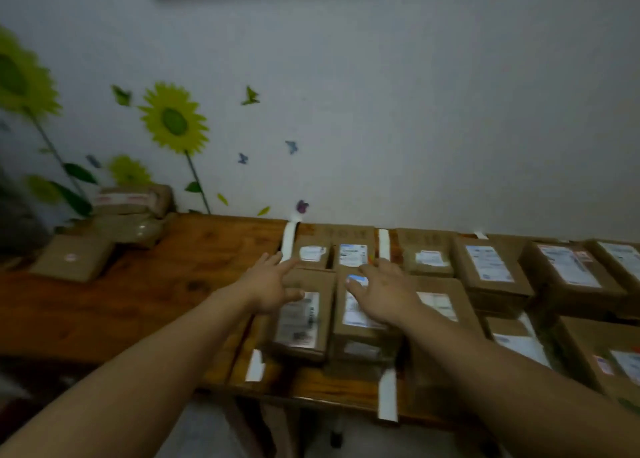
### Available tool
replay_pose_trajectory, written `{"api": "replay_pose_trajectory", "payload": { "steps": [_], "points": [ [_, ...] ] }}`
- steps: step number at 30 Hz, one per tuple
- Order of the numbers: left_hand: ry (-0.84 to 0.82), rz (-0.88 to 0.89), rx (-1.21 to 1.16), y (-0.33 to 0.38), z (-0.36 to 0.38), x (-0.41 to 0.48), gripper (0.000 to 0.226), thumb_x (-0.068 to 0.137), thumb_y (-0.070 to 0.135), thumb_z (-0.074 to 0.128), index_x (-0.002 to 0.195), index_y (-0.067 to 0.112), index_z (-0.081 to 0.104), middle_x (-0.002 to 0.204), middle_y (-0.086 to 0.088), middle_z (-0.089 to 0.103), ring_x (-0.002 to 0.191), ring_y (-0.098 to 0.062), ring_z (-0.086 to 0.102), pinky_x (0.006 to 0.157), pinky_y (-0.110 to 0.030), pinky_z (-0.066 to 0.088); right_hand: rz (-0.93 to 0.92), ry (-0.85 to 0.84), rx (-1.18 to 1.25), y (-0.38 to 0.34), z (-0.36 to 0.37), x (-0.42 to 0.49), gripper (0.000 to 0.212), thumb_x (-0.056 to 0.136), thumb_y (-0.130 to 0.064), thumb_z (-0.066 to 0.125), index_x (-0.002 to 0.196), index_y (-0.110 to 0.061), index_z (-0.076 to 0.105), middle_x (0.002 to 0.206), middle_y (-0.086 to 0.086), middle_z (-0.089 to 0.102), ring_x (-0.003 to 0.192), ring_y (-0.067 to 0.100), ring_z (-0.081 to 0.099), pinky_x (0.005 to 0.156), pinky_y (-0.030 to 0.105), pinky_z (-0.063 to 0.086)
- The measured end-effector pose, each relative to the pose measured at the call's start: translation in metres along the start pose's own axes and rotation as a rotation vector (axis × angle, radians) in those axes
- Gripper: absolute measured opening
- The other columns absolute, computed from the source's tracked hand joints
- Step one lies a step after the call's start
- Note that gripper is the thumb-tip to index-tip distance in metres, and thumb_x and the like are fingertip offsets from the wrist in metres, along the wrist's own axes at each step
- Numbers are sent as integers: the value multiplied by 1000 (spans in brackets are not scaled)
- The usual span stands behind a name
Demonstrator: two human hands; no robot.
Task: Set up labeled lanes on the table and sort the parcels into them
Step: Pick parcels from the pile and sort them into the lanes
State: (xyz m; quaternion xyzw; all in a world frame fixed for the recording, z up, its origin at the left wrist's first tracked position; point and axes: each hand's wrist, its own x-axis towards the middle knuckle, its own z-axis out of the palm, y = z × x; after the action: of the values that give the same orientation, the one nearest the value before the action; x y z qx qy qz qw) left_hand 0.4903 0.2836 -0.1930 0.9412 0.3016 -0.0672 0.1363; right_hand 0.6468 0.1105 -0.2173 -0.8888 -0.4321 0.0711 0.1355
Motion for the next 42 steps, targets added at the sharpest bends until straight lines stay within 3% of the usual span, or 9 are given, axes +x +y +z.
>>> {"api": "replay_pose_trajectory", "payload": {
  "steps": [4,8,16,23,28,32,35,38,42],
  "points": [
    [6,-162,-94,-121,-30,-43,81,86,56,53,150,31,11,159,-4,-1,145,-30,-5,116,-42,9,-101,0,9,-107,16,20,59,94,-60,33,137,-21,47,143,14,41,134,33,31,106,43,31],
    [32,-327,-230,-239,-61,-85,81,84,57,55,149,32,13,159,-4,1,145,-30,-1,116,-44,10,-171,-42,21,-206,34,39,67,91,-67,29,137,-21,46,139,13,43,131,31,36,105,43,35],
    [92,-510,-369,-392,-83,-121,79,85,52,58,149,28,17,158,-6,8,144,-30,8,117,-44,15,-262,-183,19,-340,76,98,68,92,-67,29,139,-21,42,141,11,39,131,33,34,105,45,34],
    [110,-608,-352,-495,-96,-86,78,87,48,57,149,24,16,158,-5,7,144,-30,7,117,-45,15,-286,-264,100,-435,145,190,69,92,-67,29,141,-21,41,142,10,40,133,31,34,106,42,32],
    [123,-645,-415,-571,-110,-36,73,88,43,60,148,25,23,156,-4,17,139,-31,25,112,-45,29,-256,-369,169,-500,195,261,68,91,-67,33,143,-24,38,147,9,37,136,29,33,110,43,29],
    [69,-667,-416,-627,-119,-5,76,88,45,58,149,24,19,158,-6,11,143,-28,14,114,-43,24,-219,-437,195,-543,222,303,66,91,-62,40,146,-26,33,151,7,32,137,27,34,109,43,31],
    [19,-652,-461,-669,-121,17,74,88,41,60,149,24,21,156,-10,16,142,-29,19,114,-42,22,-187,-480,204,-570,243,323,66,92,-58,44,146,-23,33,151,6,35,134,24,38,106,40,36],
    [-51,-607,-568,-708,-121,48,68,88,37,61,146,25,28,150,-6,30,135,-28,33,106,-38,32,-167,-495,325,-597,264,340,49,95,-45,49,136,-20,45,138,5,49,108,12,51,83,22,44],
    [-104,-563,-683,-761,-110,94,59,89,30,59,142,23,33,136,-6,46,110,-19,52,73,-22,40,-3,-528,506,-627,299,355,41,96,-41,49,130,-18,51,129,4,57,108,16,57,81,26,45]
  ]
}}
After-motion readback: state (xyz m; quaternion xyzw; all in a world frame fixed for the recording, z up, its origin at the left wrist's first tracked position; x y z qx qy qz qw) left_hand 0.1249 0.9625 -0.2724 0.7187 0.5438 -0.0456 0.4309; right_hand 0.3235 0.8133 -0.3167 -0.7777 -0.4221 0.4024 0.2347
